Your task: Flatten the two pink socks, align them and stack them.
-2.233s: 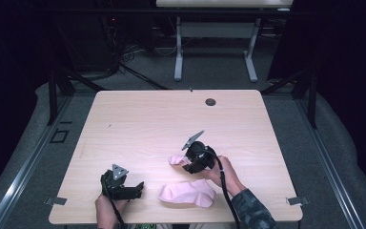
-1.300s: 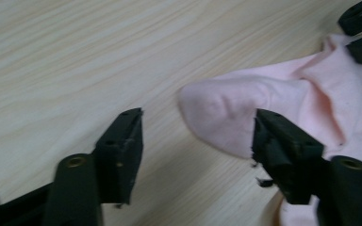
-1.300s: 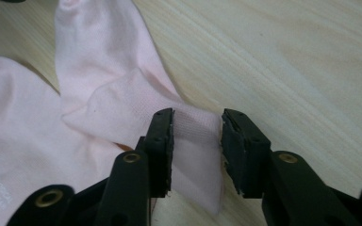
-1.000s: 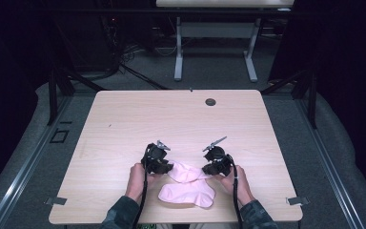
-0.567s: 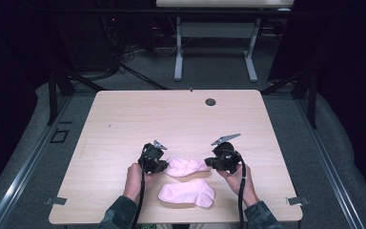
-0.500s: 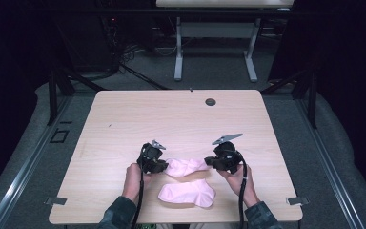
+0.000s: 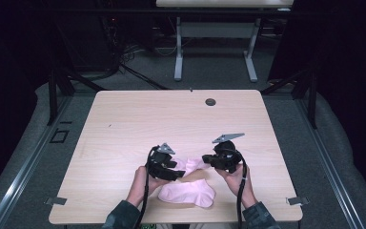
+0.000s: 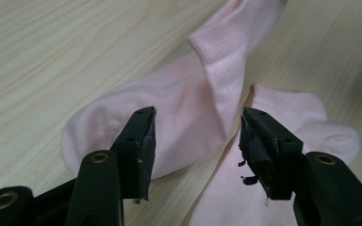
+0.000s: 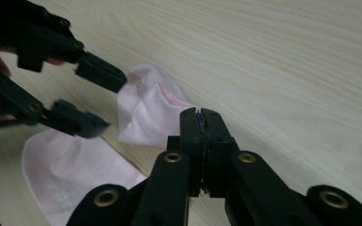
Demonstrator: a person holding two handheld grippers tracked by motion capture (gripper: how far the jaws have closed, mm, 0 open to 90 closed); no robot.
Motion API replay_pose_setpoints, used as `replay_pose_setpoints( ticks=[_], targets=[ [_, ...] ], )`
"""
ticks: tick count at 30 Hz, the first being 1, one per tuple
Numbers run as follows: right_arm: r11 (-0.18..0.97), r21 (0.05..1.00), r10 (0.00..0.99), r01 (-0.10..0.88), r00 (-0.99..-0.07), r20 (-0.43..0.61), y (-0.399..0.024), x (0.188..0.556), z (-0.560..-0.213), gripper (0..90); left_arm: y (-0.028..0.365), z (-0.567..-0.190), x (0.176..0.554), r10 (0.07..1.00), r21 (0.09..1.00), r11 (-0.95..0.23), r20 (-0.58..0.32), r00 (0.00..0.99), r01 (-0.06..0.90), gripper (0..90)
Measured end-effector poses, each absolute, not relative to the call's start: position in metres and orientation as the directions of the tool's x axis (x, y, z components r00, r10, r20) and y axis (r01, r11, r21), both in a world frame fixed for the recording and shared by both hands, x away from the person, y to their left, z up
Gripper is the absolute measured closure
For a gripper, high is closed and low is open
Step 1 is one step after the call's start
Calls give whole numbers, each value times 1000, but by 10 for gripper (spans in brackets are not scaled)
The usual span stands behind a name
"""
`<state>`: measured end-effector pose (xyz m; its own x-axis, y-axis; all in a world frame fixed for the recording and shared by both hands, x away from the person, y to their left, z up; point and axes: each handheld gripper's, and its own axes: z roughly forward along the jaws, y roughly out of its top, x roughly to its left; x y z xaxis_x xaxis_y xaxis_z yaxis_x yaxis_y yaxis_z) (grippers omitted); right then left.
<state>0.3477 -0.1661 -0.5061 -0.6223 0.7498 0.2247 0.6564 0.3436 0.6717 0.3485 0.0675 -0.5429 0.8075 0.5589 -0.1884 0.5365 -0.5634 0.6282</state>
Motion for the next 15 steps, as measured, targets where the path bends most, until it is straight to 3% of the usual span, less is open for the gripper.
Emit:
replay_pose_setpoints(
  ticks=[3, 5, 11, 12, 15],
  targets=[
    [342, 673, 747, 656, -624, 228, -168, 348, -508, 885, 52, -552, 346, 546, 614, -597, -159, 823, 516, 741],
    [343, 667, 750, 661, -620, 229, -169, 347, -510, 883, 51, -556, 348, 538, 623, -582, -187, 822, 523, 868],
    [418, 651, 748, 633, -646, 148, -170, 343, -519, 846, 56, -551, 349, 535, 634, -572, -194, 822, 521, 882],
    [450, 655, 718, 607, -682, 139, -170, 343, -520, 778, 58, -545, 349, 541, 641, -574, -170, 823, 510, 881],
    [504, 662, 649, 554, -749, 133, -169, 345, -515, 703, 61, -538, 351, 522, 649, -582, -164, 837, 490, 881]
  ],
)
